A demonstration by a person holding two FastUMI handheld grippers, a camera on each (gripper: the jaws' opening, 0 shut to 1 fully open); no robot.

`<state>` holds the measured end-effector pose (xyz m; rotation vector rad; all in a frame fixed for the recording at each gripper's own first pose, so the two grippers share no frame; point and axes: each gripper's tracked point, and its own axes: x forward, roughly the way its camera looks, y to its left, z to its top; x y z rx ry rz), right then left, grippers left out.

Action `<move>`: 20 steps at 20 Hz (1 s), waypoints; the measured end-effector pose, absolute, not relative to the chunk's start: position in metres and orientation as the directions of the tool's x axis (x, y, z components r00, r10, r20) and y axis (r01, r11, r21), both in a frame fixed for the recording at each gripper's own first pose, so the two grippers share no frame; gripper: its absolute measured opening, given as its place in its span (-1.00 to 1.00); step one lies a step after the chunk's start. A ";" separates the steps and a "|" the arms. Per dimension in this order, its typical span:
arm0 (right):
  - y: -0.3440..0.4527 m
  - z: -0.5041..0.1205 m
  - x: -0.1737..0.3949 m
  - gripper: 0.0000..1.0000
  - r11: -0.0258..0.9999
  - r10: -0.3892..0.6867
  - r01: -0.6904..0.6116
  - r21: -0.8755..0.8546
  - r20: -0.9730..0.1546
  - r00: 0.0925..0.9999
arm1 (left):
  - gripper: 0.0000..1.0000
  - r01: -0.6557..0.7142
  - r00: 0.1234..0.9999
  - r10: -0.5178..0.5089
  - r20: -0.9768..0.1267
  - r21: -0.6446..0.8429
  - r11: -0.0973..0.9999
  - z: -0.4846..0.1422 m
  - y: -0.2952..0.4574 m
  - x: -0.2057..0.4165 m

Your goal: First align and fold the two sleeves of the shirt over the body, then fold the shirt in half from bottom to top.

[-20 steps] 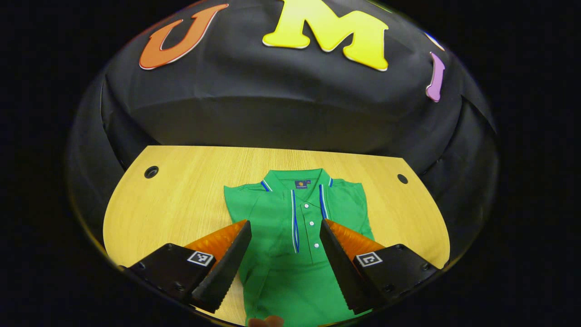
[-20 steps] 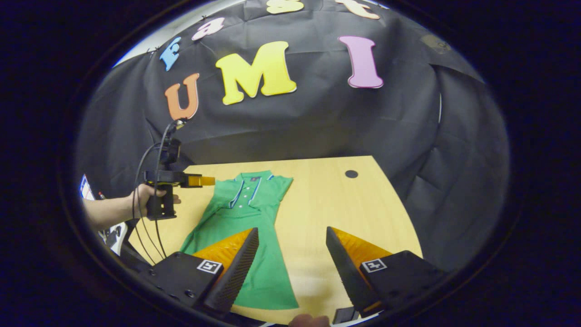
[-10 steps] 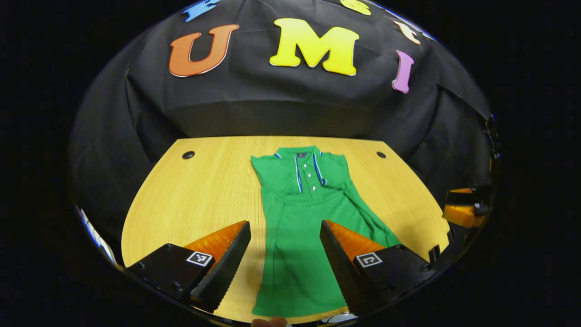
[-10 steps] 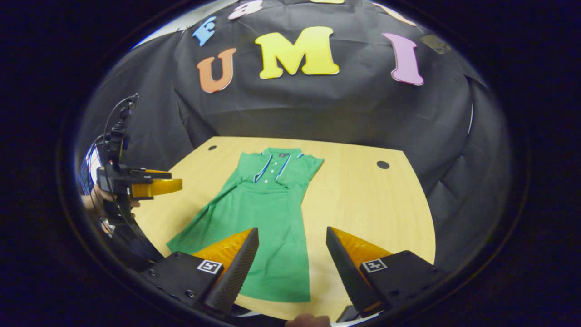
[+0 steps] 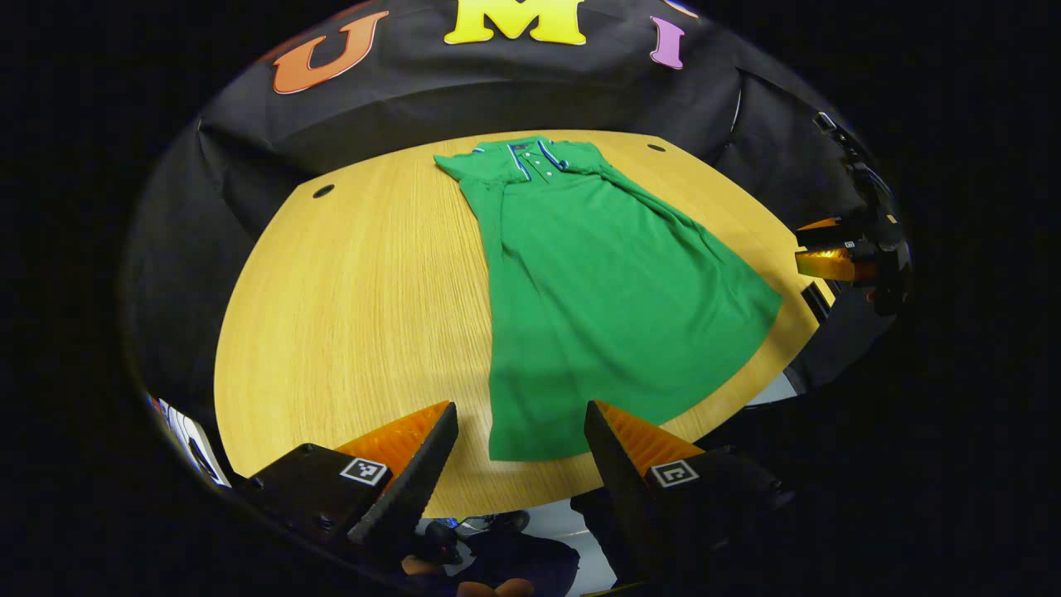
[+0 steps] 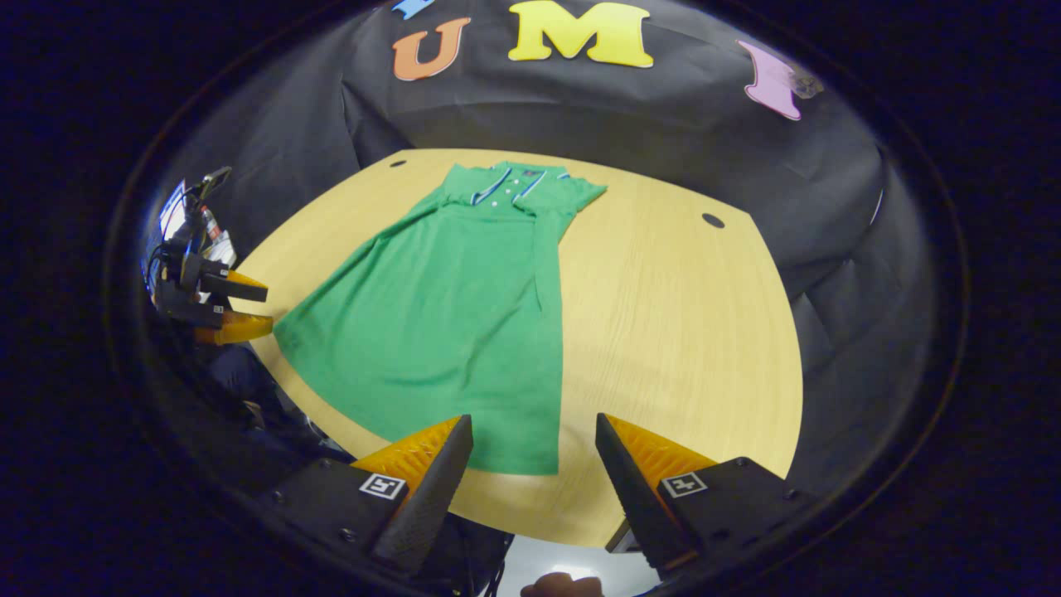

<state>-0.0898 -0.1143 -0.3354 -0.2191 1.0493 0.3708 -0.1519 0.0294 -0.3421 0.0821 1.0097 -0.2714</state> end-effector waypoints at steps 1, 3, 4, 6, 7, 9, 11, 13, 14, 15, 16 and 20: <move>-0.116 -0.343 -0.094 0.92 0.913 0.184 -0.408 -0.009 -0.883 0.431 | 0.98 0.266 0.496 -0.191 -0.847 -0.061 0.962 -0.348 0.027 -0.154; -0.118 -0.359 -0.098 0.89 0.910 0.170 -0.413 -0.016 -0.896 0.410 | 0.98 0.262 0.480 -0.185 -0.857 -0.062 0.963 -0.360 0.026 -0.161; -0.118 -0.369 -0.099 0.87 0.912 0.162 -0.410 -0.015 -0.906 0.392 | 0.98 0.263 0.473 -0.180 -0.862 -0.056 0.963 -0.362 0.027 -0.161; -0.120 -0.380 -0.098 0.91 0.918 0.152 -0.396 -0.013 -0.911 0.383 | 0.99 0.268 0.463 -0.163 -0.871 -0.038 0.963 -0.365 0.031 -0.163; -0.119 -0.385 -0.099 0.91 0.919 0.150 -0.393 -0.009 -0.916 0.373 | 0.98 0.265 0.458 -0.151 -0.876 -0.028 0.964 -0.370 0.032 -0.165; -0.120 -0.398 -0.102 0.91 0.916 0.133 -0.402 -0.021 -0.926 0.352 | 1.00 0.248 0.454 -0.153 -0.878 -0.040 0.968 -0.372 0.031 -0.165; -0.117 -0.399 -0.102 0.92 0.921 0.142 -0.389 -0.006 -0.926 0.351 | 0.98 0.235 0.454 -0.151 -0.878 -0.046 0.971 -0.372 0.030 -0.164; -0.118 -0.402 -0.104 0.92 0.930 0.151 -0.366 0.022 -0.933 0.327 | 0.99 0.224 0.450 -0.141 -0.882 -0.042 0.974 -0.373 0.031 -0.165; -0.117 -0.402 -0.104 0.87 0.932 0.151 -0.362 0.024 -0.933 0.327 | 0.99 0.209 0.454 -0.134 -0.881 -0.041 0.977 -0.373 0.031 -0.164; -0.117 -0.404 -0.106 0.80 0.927 0.150 -0.374 0.020 -0.936 0.320 | 0.99 0.191 0.459 -0.127 -0.880 -0.042 0.981 -0.373 0.031 -0.163; -0.113 -0.398 -0.100 0.86 0.923 0.157 -0.384 0.025 -0.935 0.317 | 0.98 0.176 0.461 -0.122 -0.879 -0.044 0.983 -0.373 0.031 -0.162; -0.108 -0.399 -0.099 -0.08 0.928 0.163 -0.369 0.045 -0.941 0.297 | 0.45 0.149 0.440 -0.128 -0.889 -0.068 0.986 -0.375 0.021 -0.160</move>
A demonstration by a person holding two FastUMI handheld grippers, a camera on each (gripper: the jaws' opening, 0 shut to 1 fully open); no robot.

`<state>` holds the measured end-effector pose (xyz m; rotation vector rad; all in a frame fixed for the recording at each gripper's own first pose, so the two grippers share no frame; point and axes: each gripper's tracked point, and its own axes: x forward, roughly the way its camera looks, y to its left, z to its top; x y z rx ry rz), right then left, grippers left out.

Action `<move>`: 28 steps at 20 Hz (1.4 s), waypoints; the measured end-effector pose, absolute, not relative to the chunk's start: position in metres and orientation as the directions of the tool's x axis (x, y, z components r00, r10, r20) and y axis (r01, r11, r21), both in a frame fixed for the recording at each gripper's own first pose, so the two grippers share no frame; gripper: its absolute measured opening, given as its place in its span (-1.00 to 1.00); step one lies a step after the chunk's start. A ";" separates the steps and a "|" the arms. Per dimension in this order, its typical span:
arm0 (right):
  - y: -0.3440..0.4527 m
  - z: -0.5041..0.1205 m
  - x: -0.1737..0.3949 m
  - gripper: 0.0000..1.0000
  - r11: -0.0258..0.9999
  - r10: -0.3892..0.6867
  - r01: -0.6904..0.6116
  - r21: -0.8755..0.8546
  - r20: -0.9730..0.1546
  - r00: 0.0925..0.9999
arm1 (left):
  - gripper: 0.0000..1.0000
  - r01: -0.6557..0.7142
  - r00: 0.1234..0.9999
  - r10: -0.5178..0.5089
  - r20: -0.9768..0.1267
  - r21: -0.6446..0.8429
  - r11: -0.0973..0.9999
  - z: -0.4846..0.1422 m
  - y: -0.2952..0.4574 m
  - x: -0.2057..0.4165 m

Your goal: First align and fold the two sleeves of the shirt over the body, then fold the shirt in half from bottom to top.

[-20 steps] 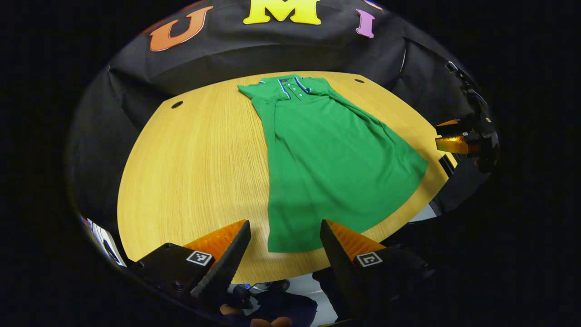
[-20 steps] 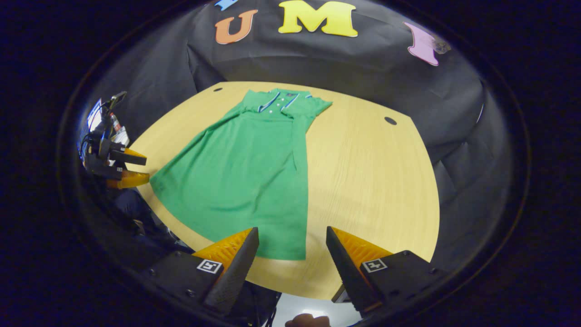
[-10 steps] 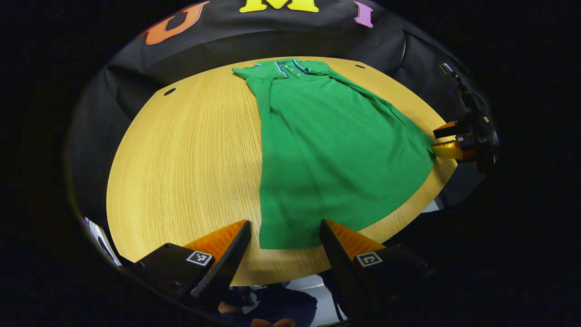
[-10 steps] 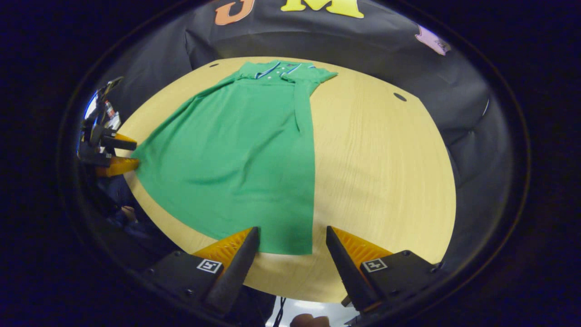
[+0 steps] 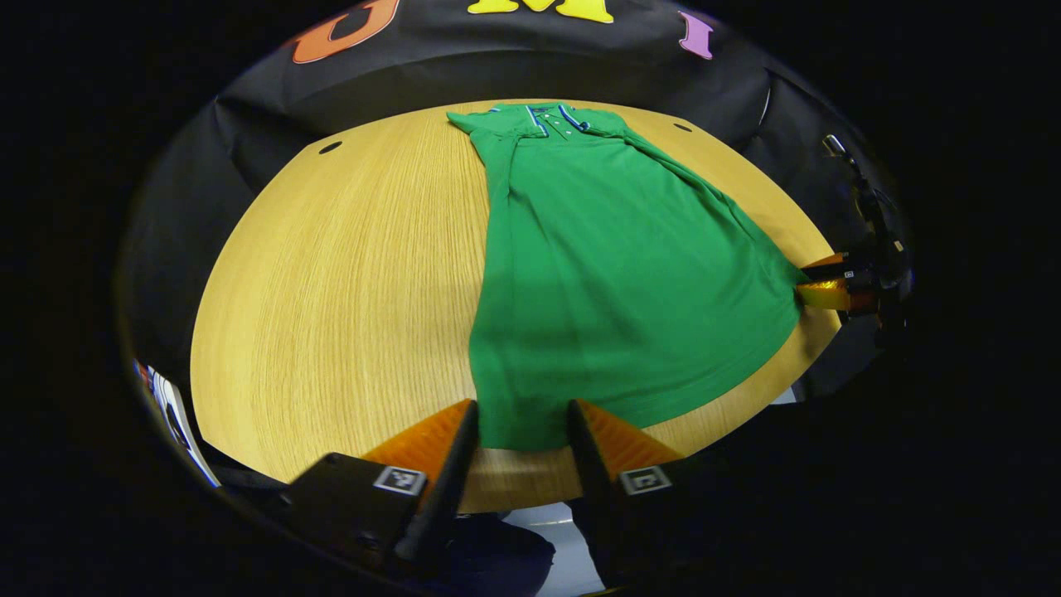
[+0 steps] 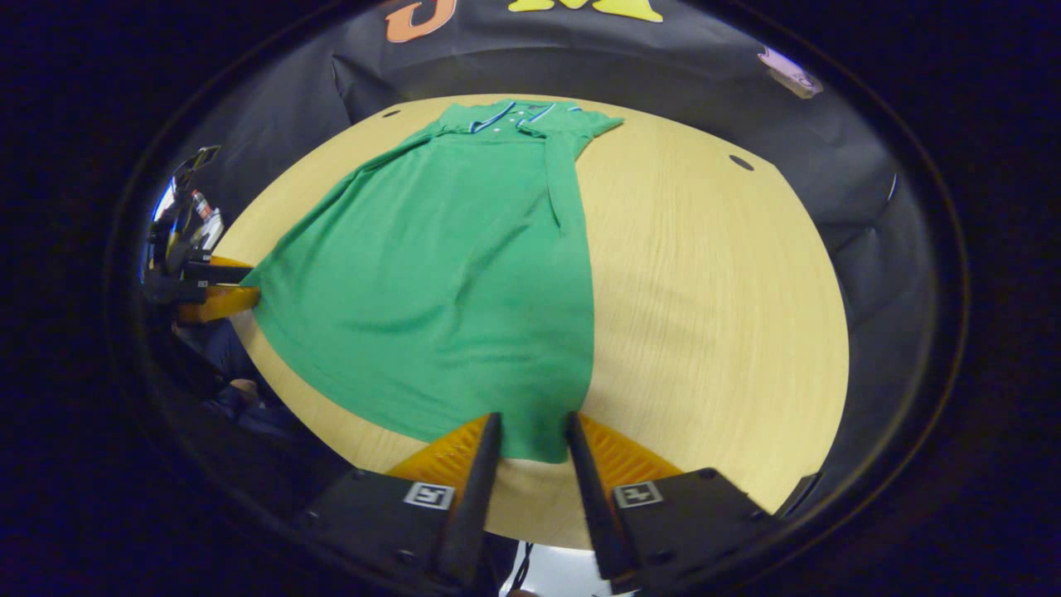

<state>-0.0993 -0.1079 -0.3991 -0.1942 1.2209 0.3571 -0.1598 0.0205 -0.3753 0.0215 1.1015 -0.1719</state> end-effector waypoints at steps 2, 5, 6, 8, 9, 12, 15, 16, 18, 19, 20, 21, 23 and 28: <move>-0.104 -0.399 -0.097 -0.84 0.940 0.176 -0.332 0.077 -0.944 0.280 | -0.23 0.142 0.433 -0.159 -0.887 -0.107 0.984 -0.374 0.014 -0.158; -0.103 -0.396 -0.096 -0.84 0.948 0.191 -0.299 0.107 -0.944 0.270 | -0.84 0.085 0.399 -0.231 -0.887 -0.215 0.973 -0.372 0.002 -0.160; -0.103 -0.402 -0.092 -0.95 0.950 0.200 -0.289 0.120 -0.943 0.266 | -0.88 0.073 0.385 -0.256 -0.887 -0.247 0.966 -0.370 -0.002 -0.164; -0.105 -0.393 -0.092 -0.95 0.954 0.203 -0.272 0.129 -0.943 0.265 | -0.91 0.084 0.381 -0.262 -0.887 -0.249 0.965 -0.367 -0.002 -0.166; -0.104 -0.391 -0.091 -0.95 0.955 0.211 -0.262 0.140 -0.940 0.267 | -0.92 0.096 0.383 -0.268 -0.884 -0.250 0.963 -0.364 -0.002 -0.166; -0.104 -0.377 -0.085 -0.99 0.955 0.237 -0.243 0.171 -0.931 0.279 | -0.92 0.119 0.399 -0.300 -0.866 -0.275 0.954 -0.346 -0.006 -0.163; -0.100 -0.356 -0.072 -0.95 0.950 0.281 -0.220 0.221 -0.912 0.300 | -0.92 0.139 0.450 -0.330 -0.830 -0.300 0.944 -0.321 -0.007 -0.144; -0.098 -0.349 -0.068 -0.95 0.948 0.297 -0.212 0.239 -0.904 0.307 | -0.92 0.141 0.464 -0.338 -0.819 -0.309 0.941 -0.314 -0.008 -0.138; -0.093 -0.334 -0.055 -0.95 0.941 0.326 -0.198 0.273 -0.887 0.326 | -0.92 0.146 0.487 -0.351 -0.800 -0.322 0.936 -0.302 -0.008 -0.123; -0.090 -0.326 -0.047 -0.95 0.938 0.340 -0.188 0.291 -0.878 0.337 | -0.92 0.153 0.503 -0.355 -0.788 -0.323 0.934 -0.295 -0.008 -0.115; -0.087 -0.318 -0.039 -0.95 0.933 0.356 -0.178 0.312 -0.867 0.349 | -0.92 0.161 0.519 -0.360 -0.775 -0.325 0.932 -0.287 -0.008 -0.106; -0.084 -0.310 -0.029 -0.95 0.929 0.370 -0.171 0.329 -0.856 0.362 | -0.92 0.170 0.535 -0.368 -0.760 -0.330 0.929 -0.278 -0.009 -0.097; -0.080 -0.294 -0.010 -0.95 0.921 0.390 -0.166 0.352 -0.835 0.388 | -0.92 0.187 0.567 -0.378 -0.732 -0.332 0.924 -0.261 -0.010 -0.076; -0.071 -0.256 0.041 -0.95 0.894 0.446 -0.179 0.410 -0.779 0.441 | -0.92 0.211 0.641 -0.374 -0.671 -0.314 0.926 -0.221 -0.006 -0.018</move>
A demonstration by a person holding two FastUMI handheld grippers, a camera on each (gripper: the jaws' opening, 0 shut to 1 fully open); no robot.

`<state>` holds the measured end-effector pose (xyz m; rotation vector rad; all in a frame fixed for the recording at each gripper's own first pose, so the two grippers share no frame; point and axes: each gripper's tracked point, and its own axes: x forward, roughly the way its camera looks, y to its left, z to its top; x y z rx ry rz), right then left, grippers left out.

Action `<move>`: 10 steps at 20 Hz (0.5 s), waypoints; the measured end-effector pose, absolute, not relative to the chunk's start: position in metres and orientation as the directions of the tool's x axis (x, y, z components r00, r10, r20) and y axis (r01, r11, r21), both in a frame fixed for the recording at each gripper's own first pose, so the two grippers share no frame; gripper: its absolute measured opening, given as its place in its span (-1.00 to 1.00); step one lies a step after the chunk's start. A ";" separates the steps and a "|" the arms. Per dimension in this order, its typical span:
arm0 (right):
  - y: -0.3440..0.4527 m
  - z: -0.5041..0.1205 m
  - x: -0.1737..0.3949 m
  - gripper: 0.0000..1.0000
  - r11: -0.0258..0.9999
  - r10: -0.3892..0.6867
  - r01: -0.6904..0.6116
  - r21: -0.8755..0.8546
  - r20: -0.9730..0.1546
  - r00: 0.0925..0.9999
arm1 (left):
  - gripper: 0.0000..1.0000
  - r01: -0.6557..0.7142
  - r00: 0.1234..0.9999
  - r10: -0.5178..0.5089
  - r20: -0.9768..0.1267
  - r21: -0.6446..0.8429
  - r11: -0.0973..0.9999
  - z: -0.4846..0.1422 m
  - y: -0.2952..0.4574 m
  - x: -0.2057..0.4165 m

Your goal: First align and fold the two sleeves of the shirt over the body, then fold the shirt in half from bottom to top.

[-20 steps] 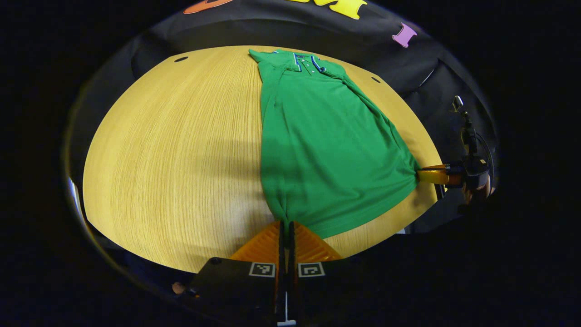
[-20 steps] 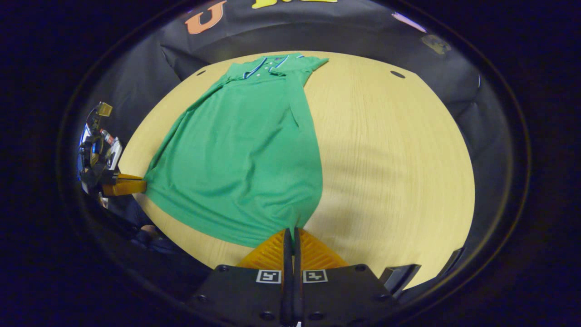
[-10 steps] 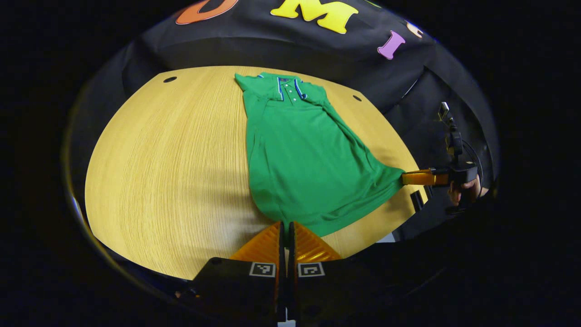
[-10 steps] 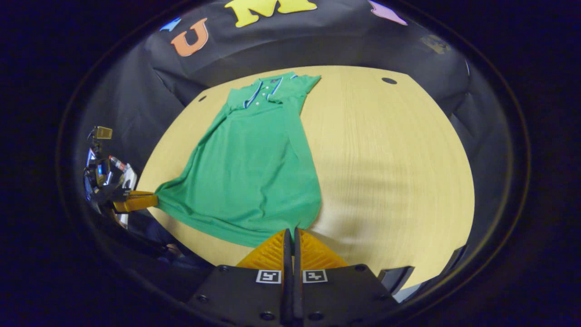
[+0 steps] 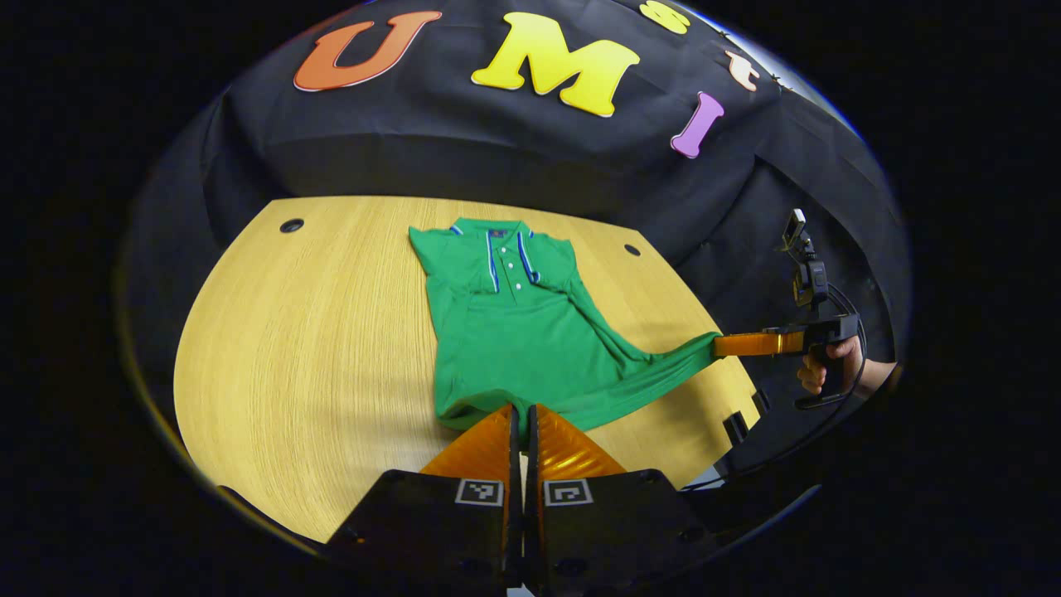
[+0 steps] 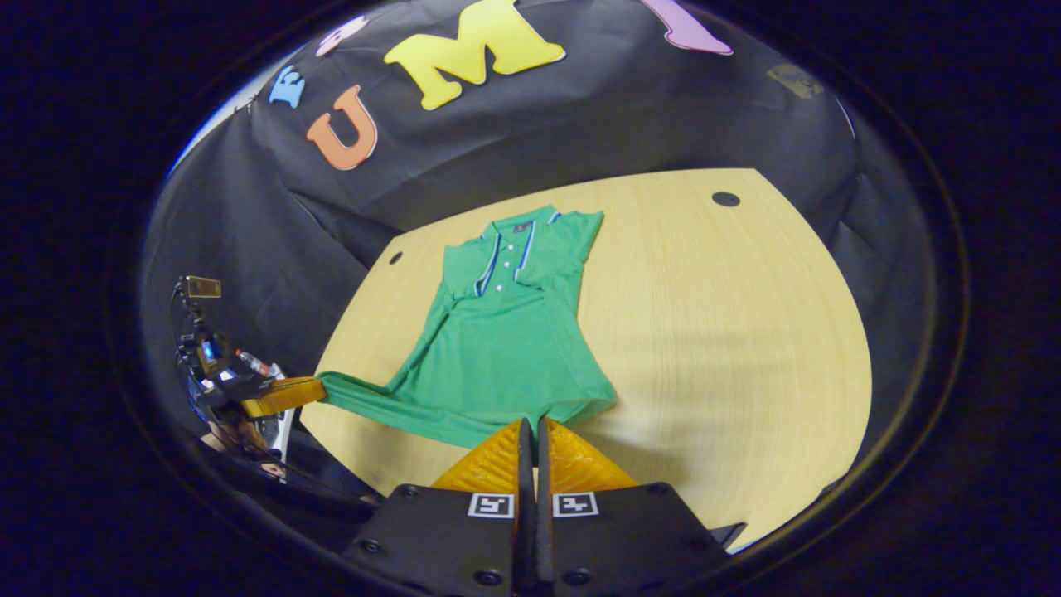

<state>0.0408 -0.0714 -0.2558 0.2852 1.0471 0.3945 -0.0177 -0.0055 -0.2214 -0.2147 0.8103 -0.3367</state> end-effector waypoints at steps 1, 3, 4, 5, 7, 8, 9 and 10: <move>-0.072 -0.247 0.054 -0.95 0.893 0.448 -0.186 0.409 -0.770 0.455 | -0.92 0.217 0.654 -0.374 -0.658 -0.310 0.926 -0.214 -0.003 -0.004; -0.072 -0.232 0.085 -0.95 0.894 0.445 -0.201 0.399 -0.748 0.492 | -0.92 0.223 0.682 -0.370 -0.631 -0.303 0.927 -0.201 0.002 0.025; -0.072 -0.227 0.098 -0.96 0.896 0.440 -0.204 0.393 -0.741 0.507 | -0.92 0.216 0.697 -0.366 -0.616 -0.306 0.927 -0.193 0.006 0.040; -0.073 -0.220 0.110 -0.96 0.895 0.442 -0.206 0.394 -0.730 0.521 | -0.92 0.211 0.709 -0.366 -0.603 -0.314 0.926 -0.185 0.008 0.053; -0.069 -0.210 0.135 -0.95 0.891 0.449 -0.211 0.402 -0.713 0.539 | -0.92 0.207 0.727 -0.365 -0.582 -0.322 0.924 -0.174 0.015 0.080; -0.069 -0.207 0.148 -0.95 0.892 0.448 -0.214 0.399 -0.707 0.548 | -0.92 0.205 0.736 -0.359 -0.574 -0.316 0.926 -0.169 0.020 0.094; -0.068 -0.204 0.162 -0.95 0.892 0.447 -0.220 0.395 -0.699 0.559 | -0.92 0.202 0.745 -0.355 -0.565 -0.316 0.927 -0.167 0.024 0.107; -0.066 -0.202 0.177 -0.96 0.893 0.445 -0.225 0.390 -0.691 0.569 | -0.92 0.199 0.753 -0.350 -0.557 -0.314 0.928 -0.164 0.028 0.120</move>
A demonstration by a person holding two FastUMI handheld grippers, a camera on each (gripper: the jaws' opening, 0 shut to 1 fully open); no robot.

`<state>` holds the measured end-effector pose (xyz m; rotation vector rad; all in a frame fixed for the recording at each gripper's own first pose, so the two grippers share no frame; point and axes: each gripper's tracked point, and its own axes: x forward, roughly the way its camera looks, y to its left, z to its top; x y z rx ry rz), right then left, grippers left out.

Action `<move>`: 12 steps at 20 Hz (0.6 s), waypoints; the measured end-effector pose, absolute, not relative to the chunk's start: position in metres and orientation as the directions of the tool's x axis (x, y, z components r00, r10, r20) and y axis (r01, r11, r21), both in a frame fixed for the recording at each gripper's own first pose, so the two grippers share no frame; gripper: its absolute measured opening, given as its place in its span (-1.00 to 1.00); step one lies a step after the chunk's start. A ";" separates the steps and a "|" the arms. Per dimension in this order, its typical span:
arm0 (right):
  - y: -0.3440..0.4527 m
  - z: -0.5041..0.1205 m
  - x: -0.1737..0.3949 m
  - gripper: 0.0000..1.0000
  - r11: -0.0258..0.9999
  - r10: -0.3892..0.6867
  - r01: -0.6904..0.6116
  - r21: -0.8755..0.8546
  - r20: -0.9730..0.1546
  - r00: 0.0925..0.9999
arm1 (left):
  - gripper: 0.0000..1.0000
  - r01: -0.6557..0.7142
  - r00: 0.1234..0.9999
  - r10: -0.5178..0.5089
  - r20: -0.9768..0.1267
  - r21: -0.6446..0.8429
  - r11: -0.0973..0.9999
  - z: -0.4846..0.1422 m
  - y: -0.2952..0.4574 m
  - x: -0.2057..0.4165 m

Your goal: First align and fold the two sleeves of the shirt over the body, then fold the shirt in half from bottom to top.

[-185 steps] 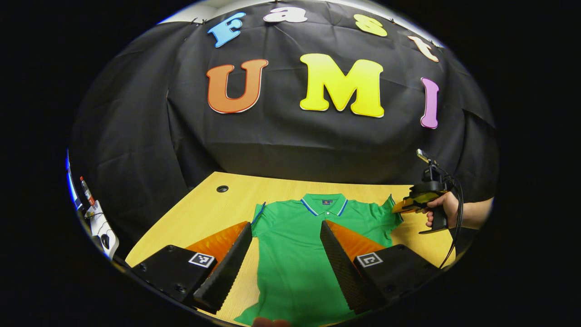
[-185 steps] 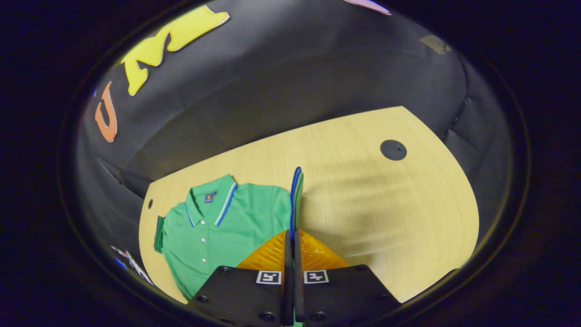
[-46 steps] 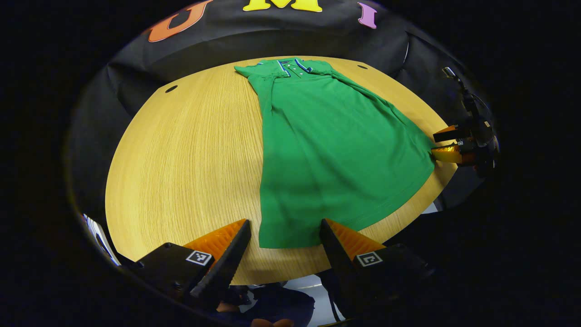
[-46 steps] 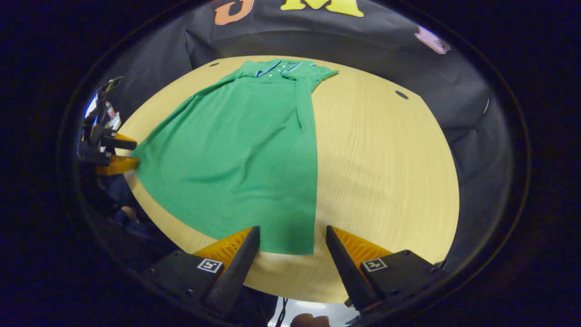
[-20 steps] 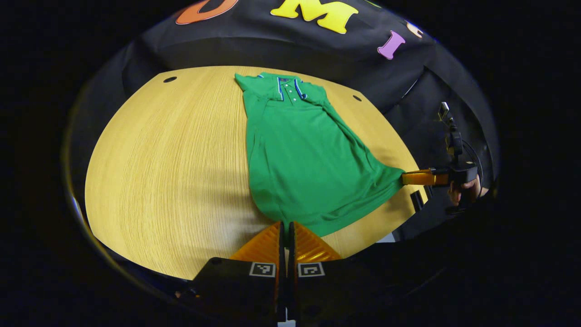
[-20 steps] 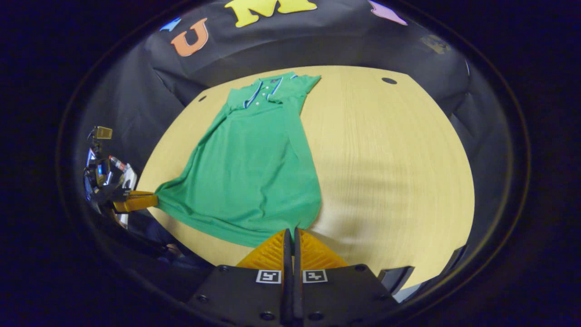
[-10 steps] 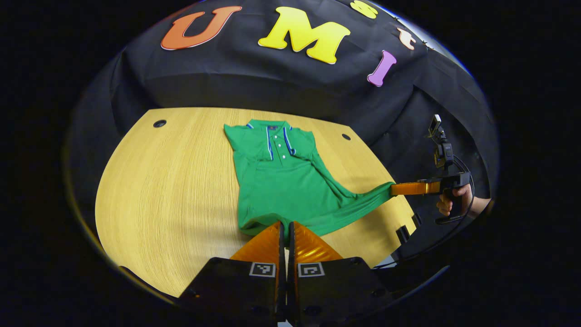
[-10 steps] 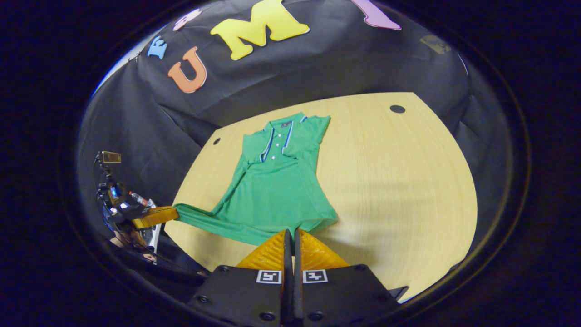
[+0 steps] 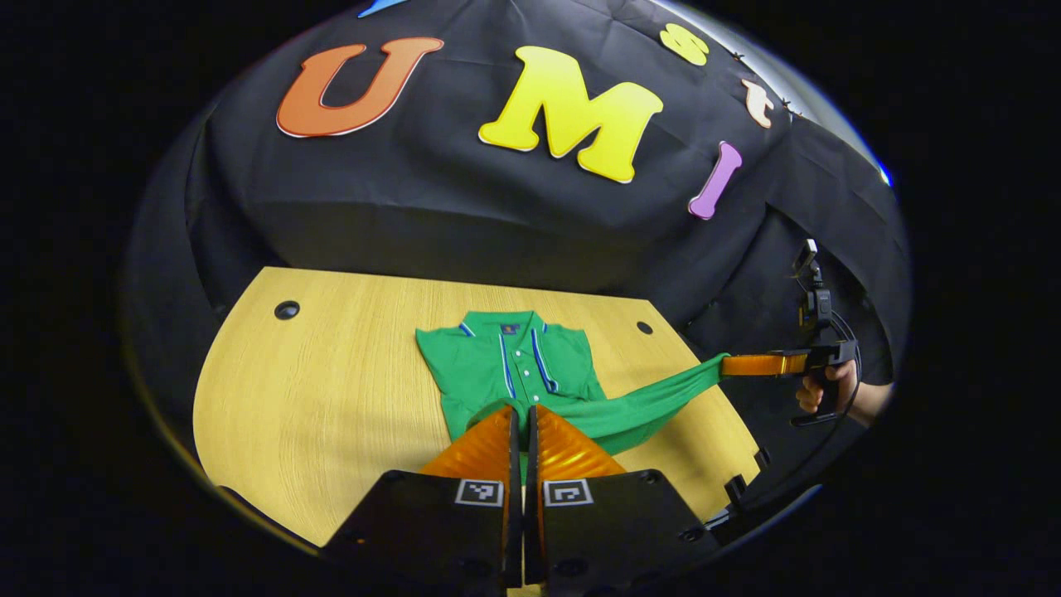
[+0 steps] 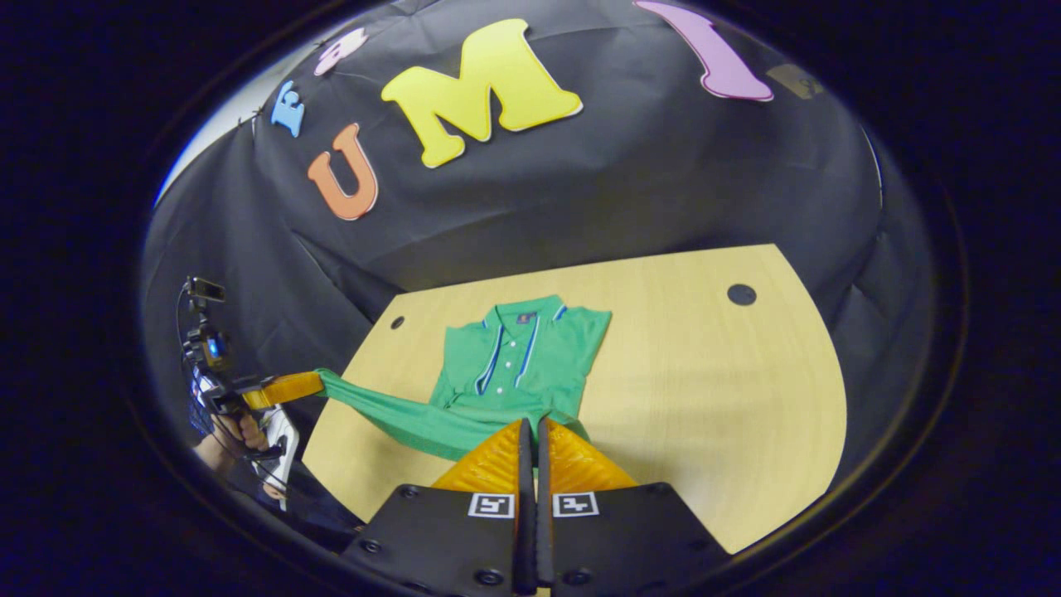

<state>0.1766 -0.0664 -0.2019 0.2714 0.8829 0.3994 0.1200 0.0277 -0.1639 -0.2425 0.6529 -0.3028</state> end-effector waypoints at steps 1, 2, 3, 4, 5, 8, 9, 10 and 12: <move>-0.064 -0.200 0.192 -1.00 0.893 0.445 -0.229 0.387 -0.683 0.579 | -0.92 0.193 0.764 -0.339 -0.549 -0.307 0.932 -0.162 0.034 0.134; -0.061 -0.199 0.206 -1.00 0.893 0.444 -0.232 0.385 -0.676 0.588 | -0.92 0.186 0.773 -0.331 -0.542 -0.305 0.934 -0.161 0.039 0.149; -0.058 -0.199 0.222 -0.91 0.893 0.444 -0.235 0.384 -0.669 0.596 | -0.92 0.179 0.777 -0.327 -0.538 -0.309 0.934 -0.162 0.042 0.162; -0.054 -0.201 0.241 -1.00 0.895 0.440 -0.234 0.381 -0.662 0.607 | -0.92 0.173 0.781 -0.327 -0.532 -0.319 0.932 -0.163 0.043 0.176; -0.051 -0.203 0.255 -0.98 0.895 0.439 -0.234 0.380 -0.657 0.613 | -0.92 0.169 0.783 -0.327 -0.530 -0.324 0.931 -0.164 0.045 0.189; -0.041 -0.215 0.295 -0.96 0.899 0.432 -0.242 0.365 -0.646 0.629 | -0.93 0.166 0.794 -0.305 -0.526 -0.295 0.941 -0.178 0.057 0.232; -0.037 -0.222 0.308 -0.96 0.898 0.433 -0.242 0.367 -0.644 0.631 | -0.92 0.161 0.799 -0.300 -0.521 -0.295 0.942 -0.181 0.061 0.246; -0.035 -0.228 0.319 -0.96 0.899 0.431 -0.243 0.364 -0.642 0.634 | -0.92 0.161 0.800 -0.299 -0.520 -0.295 0.942 -0.186 0.064 0.260; -0.031 -0.243 0.338 -0.96 0.900 0.430 -0.247 0.359 -0.639 0.638 | -0.92 0.146 0.804 -0.285 -0.522 -0.292 0.945 -0.200 0.073 0.281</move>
